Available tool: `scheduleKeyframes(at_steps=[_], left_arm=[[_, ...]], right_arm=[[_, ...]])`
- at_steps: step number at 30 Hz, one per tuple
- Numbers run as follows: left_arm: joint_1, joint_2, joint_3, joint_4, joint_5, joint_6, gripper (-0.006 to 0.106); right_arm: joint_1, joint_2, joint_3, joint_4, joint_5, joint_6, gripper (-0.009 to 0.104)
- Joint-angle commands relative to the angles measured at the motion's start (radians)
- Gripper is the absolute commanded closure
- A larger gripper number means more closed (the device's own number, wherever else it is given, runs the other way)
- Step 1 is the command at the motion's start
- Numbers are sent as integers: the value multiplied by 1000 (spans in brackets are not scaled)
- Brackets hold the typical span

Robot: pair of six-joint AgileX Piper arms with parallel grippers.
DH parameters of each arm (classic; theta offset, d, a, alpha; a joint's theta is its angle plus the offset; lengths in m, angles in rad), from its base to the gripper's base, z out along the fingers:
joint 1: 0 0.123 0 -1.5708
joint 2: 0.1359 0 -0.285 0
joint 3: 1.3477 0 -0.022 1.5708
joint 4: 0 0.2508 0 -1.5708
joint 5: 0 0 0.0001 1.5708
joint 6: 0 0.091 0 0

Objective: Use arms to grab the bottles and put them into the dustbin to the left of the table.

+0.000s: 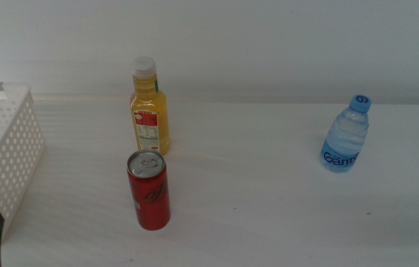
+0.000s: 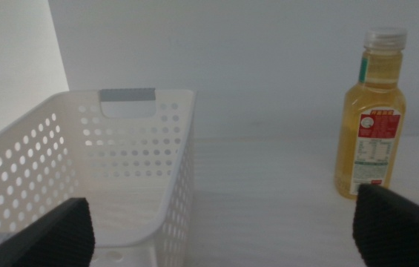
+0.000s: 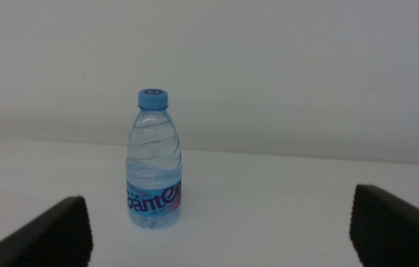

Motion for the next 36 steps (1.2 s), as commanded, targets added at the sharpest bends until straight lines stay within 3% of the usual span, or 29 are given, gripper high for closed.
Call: scheduleKeyframes(at_steps=[1,27,36], left_arm=[[-27,-18,39,-9,-21,6,7],[-430,623,39,-21,-483,4,7],[-563,863,41,-126,-639,4,7]], right_arm=[[-8,-41,45,-2,-12,-2,2],[-8,-41,45,-2,-12,-2,2],[-8,-41,45,-2,-12,-2,2]])
